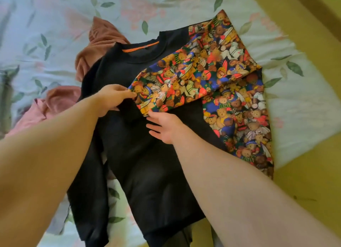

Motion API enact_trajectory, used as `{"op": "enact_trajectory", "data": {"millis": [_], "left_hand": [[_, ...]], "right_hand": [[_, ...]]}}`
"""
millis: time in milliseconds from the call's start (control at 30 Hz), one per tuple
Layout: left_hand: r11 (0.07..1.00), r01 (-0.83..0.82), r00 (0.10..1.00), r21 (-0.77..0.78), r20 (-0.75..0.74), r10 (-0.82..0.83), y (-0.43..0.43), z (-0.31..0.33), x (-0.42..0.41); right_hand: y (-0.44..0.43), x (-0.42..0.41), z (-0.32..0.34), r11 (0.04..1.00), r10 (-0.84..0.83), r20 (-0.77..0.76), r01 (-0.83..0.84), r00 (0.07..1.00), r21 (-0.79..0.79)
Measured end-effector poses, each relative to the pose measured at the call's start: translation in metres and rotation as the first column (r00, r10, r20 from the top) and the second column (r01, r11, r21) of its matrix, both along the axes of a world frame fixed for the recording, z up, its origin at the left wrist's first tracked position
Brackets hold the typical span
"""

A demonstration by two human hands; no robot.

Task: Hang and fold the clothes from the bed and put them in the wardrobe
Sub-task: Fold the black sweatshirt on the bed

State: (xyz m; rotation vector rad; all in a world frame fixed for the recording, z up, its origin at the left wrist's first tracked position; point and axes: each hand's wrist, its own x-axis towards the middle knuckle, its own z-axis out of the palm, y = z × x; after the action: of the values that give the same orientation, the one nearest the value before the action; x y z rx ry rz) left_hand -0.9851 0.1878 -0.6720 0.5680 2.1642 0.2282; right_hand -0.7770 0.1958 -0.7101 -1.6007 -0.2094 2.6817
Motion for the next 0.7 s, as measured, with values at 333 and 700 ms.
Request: {"op": "enact_trajectory", "data": {"millis": [333, 700], "left_hand": [[0.918, -0.397, 0.9, 0.005, 0.199, 0.388, -0.047, -0.003, -0.008], [0.789, -0.568, 0.823, 0.233, 0.178, 0.54, -0.069, -0.027, 0.011]], "right_hand": [[-0.027, -0.042, 0.001, 0.987, -0.16, -0.008, 0.16, 0.987, -0.004], [-0.043, -0.071, 0.008, 0.997, 0.008, 0.167, -0.022, 0.986, 0.078]]}}
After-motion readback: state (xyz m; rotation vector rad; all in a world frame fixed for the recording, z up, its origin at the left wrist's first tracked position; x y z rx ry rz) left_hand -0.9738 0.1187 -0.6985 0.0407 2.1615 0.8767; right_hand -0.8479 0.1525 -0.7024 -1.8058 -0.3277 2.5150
